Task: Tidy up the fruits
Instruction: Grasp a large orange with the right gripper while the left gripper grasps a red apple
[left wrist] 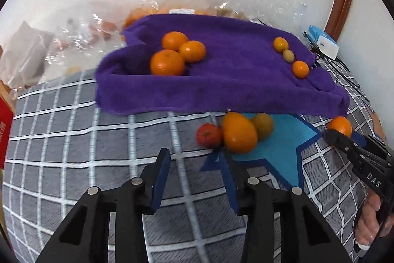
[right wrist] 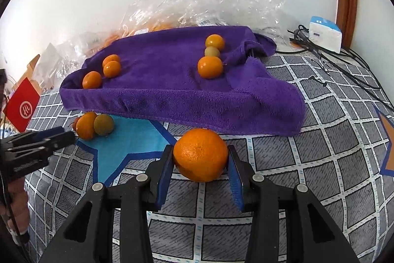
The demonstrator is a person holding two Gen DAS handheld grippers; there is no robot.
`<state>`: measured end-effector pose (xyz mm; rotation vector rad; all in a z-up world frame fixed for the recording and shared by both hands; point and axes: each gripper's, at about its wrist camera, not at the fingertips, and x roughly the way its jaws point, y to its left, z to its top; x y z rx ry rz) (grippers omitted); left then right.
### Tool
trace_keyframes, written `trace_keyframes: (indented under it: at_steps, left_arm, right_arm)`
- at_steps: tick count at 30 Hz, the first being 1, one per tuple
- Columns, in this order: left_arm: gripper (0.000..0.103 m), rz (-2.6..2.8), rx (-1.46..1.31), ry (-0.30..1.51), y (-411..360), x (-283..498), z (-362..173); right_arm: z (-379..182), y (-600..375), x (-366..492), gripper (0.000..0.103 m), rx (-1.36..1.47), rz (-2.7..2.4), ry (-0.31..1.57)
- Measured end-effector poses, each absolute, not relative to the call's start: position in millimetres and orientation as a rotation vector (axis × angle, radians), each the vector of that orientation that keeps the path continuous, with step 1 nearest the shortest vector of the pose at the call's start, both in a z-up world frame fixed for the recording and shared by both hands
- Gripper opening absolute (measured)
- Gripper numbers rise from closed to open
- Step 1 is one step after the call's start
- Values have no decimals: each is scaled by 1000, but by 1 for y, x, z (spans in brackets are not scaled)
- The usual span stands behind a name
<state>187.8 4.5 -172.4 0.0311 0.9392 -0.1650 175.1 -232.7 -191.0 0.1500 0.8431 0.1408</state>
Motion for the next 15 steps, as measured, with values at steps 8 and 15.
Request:
trace_keyframes:
  at_steps: [8,15]
  left_arm:
    - [23,-177,35,873,-6,196,-179]
    - [23,-229,-107,844,14,193,-177]
  right_arm:
    - [-191,-233,174,42,150,144,842]
    - [-190,-231,174,42,164,143,843]
